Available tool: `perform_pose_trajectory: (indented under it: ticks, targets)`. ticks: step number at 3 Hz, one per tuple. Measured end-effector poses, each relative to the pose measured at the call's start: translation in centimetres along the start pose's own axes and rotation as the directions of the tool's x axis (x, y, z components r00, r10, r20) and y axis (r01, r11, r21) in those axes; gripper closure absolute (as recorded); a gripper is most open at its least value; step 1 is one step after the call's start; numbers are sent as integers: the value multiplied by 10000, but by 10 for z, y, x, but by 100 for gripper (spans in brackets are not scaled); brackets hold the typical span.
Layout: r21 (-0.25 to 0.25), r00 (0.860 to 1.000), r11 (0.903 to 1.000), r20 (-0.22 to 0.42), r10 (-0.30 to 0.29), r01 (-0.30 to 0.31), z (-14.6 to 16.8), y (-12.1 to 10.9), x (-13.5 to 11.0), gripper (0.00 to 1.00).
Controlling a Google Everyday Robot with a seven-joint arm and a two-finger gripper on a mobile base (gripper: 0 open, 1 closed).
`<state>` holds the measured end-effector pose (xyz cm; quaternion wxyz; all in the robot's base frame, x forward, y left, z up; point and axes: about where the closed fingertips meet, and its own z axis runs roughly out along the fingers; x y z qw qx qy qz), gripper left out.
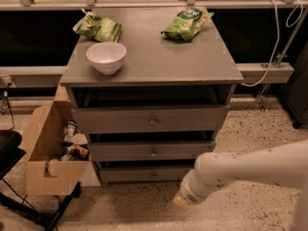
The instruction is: Close middle drawer
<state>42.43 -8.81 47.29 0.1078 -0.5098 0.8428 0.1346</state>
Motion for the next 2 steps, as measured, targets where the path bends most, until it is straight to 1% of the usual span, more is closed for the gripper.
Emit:
perform_pose_trajectory:
  ticks: [1, 2]
  targets:
    - [867, 9933, 9896, 251, 1128, -1146, -34, -2, 58, 100]
    - [1765, 9661, 9509, 939, 2407, -2541, -52, -8, 103, 100]
